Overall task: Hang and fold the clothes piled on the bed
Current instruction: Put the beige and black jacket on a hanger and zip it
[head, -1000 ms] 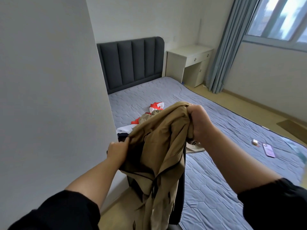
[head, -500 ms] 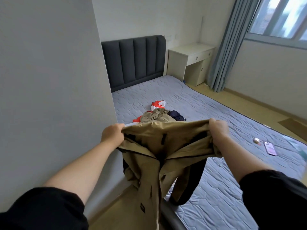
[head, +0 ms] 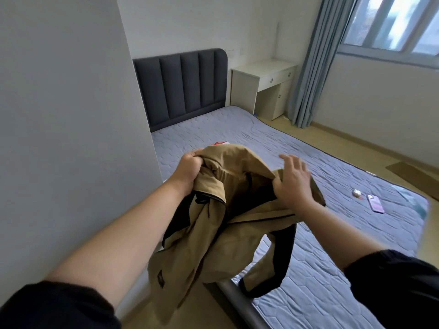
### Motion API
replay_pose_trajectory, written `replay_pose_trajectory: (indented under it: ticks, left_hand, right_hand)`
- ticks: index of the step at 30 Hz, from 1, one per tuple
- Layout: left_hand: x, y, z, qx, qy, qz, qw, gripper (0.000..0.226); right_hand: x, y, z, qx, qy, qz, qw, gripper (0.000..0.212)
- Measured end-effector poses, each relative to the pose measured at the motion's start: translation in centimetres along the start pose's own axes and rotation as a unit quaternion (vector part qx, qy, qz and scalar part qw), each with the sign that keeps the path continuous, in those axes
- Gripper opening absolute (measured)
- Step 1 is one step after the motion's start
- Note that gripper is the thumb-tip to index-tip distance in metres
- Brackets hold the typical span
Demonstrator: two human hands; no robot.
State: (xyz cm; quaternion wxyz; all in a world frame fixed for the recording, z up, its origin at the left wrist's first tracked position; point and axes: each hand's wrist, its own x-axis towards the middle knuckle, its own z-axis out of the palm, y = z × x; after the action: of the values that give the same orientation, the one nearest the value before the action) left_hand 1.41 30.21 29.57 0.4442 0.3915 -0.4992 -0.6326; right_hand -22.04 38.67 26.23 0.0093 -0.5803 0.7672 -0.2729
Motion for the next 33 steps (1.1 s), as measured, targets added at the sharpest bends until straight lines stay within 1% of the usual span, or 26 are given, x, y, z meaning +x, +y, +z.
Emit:
replay_pose_trajectory:
  ticks: [2,3,5,7,10,12,13,14,16,17,18,20,21,22,23,24,25,26,27,30,31,33]
  left_hand:
    - [-0.2,0.4,0.8,-0.013,-0.032,0.006,0.999,0.053]
    - [-0.2,0.6,1.1,-0.012,-0.04,0.005,0.999,0.052]
    - [0.0,1.0,1.3,0.013,-0.056,0.004,0.998,0.046]
    - [0.0,1.2,1.4,0.045,-0.079,0.0,0.996,0.042]
    - [-0.6,2.1,1.1,0.071,-0.114,0.008,0.991,0.038]
    - [-0.7,2.3,0.8,0.085,-0.132,0.003,0.988,0.041]
    - [-0.6,2.2,0.7,0.095,-0.137,-0.004,0.986,0.044]
    - [-0.8,2.3,0.5,0.109,-0.144,-0.016,0.983,0.045]
    - [-1.2,2.2,0.1,0.126,-0.163,-0.032,0.978,0.04]
    - [-1.3,2.0,-0.2,0.142,-0.167,-0.03,0.975,0.035]
    - [-1.2,1.9,-0.7,0.168,-0.155,-0.02,0.973,0.033]
    - [-0.7,1.3,-1.9,0.249,-0.099,0.029,0.963,0.03]
    - [-0.4,0.9,-2.7,0.306,-0.061,0.057,0.948,0.026]
    - [-0.2,0.5,-3.6,0.368,-0.024,0.069,0.927,0.021]
    - [-0.1,0.0,-4.5,0.422,0.003,0.063,0.904,0.018]
    - [0.0,-0.7,-5.2,0.457,0.018,0.045,0.888,0.022]
    - [0.1,-1.5,-5.9,0.474,0.022,0.032,0.879,0.027]
    - [0.2,-2.2,-6.3,0.473,0.022,0.023,0.881,0.03]
    - [0.2,-2.9,-6.6,0.451,0.024,0.02,0.892,0.032]
    - [-0.1,-3.7,-6.4,0.306,0.04,-0.009,0.951,0.038]
    - [0.0,-3.7,-6.3,0.27,0.049,-0.015,0.961,0.04]
    - [0.4,-3.6,-6.2,0.27,0.06,-0.002,0.961,0.042]
  right_hand:
    - [-1.1,-1.5,0.7,0.038,-0.019,-0.072,0.996,0.056]
    - [-1.7,-2.1,1.2,0.056,-0.031,-0.094,0.994,0.057]
    - [-2.3,-2.9,2.2,0.063,-0.03,-0.117,0.991,0.057]
    - [-2.4,-3.1,3.1,0.052,-0.02,-0.115,0.992,0.06]
    - [-2.1,-2.7,3.9,0.016,-0.007,-0.066,0.998,0.071]
    - [-1.7,-2.3,4.1,-0.023,-0.012,-0.05,0.998,0.071]
    - [-1.4,-2.1,4.3,-0.046,-0.02,-0.058,0.997,0.065]
    - [-1.2,-2.0,4.4,-0.058,-0.024,-0.071,0.995,0.055]
    - [-0.6,-1.9,4.6,-0.048,-0.023,-0.089,0.995,0.029]
    - [-0.4,-1.8,4.5,-0.044,-0.031,-0.086,0.995,0.02]
    - [-0.2,-1.7,4.4,-0.044,-0.046,-0.076,0.995,0.016]
    - [-0.2,-1.2,4.2,-0.036,-0.064,-0.041,0.996,0.018]
    - [-0.3,-1.0,4.1,-0.027,-0.06,-0.023,0.998,0.018]
    - [-0.5,-0.8,4.1,-0.018,-0.051,-0.008,0.998,0.019]
    - [-0.6,-0.7,4.1,-0.002,-0.044,0.004,0.999,0.019]
    - [-0.7,-0.7,4.1,0.02,-0.037,0.016,0.999,0.019]
    - [-0.7,-0.8,4.0,0.043,-0.034,0.028,0.998,0.019]
    - [-0.6,-0.9,4.0,0.061,-0.035,0.037,0.997,0.019]
    - [-0.4,-0.9,3.9,0.072,-0.039,0.041,0.996,0.02]
    - [0.1,-1.2,3.7,0.106,-0.069,0.049,0.991,0.021]
    - [0.2,-1.4,3.6,0.127,-0.076,0.062,0.987,0.018]
    - [0.4,-1.8,3.4,0.184,-0.081,0.089,0.975,0.019]
